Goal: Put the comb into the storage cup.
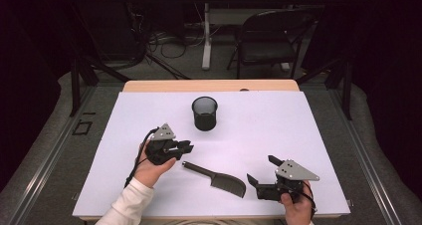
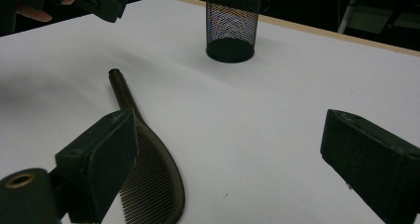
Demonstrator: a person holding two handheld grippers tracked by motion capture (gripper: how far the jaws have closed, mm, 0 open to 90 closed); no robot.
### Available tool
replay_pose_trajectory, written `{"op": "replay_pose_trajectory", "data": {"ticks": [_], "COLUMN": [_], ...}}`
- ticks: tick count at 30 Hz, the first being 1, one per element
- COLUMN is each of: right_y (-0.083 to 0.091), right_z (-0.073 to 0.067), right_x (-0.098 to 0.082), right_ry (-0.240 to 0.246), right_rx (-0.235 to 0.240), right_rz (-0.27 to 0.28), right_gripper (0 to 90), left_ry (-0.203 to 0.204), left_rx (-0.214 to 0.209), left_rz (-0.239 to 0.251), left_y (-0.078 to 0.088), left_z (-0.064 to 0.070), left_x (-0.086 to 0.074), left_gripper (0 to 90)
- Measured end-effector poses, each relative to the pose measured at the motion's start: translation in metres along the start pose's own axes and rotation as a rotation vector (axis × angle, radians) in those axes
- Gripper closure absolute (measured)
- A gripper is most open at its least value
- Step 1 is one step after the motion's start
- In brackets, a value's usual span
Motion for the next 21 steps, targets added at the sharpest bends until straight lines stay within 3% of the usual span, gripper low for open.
{"op": "replay_pose_trajectory", "data": {"ticks": [5,16,21], "right_y": [0.000,-0.002,-0.002], "right_z": [0.000,0.001,0.001], "right_x": [0.000,-0.001,-0.001], "right_ry": [-0.001,-0.001,0.000], "right_rx": [0.001,0.000,0.002], "right_rz": [-0.007,-0.017,-0.020], "right_gripper": [7.9,8.7,8.9], "left_ry": [0.001,-0.019,-0.014], "left_rx": [-0.003,-0.006,-0.014], "left_rz": [-0.025,-0.114,-0.141], "left_y": [-0.005,-0.022,-0.027], "left_z": [0.001,0.006,0.007], "left_x": [-0.003,-0.012,-0.015], "left_gripper": [76.5,89.7,90.0]}}
Point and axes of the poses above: each handheld gripper's, and its own axes: y roughly backward along the jaws, x roughly out of its top, z roughly to its right, the point moved 2 cm from there along -y, roughly forward along the jaws, and after that the axes turned 13 degrees about -y, right-handed, at the moved point
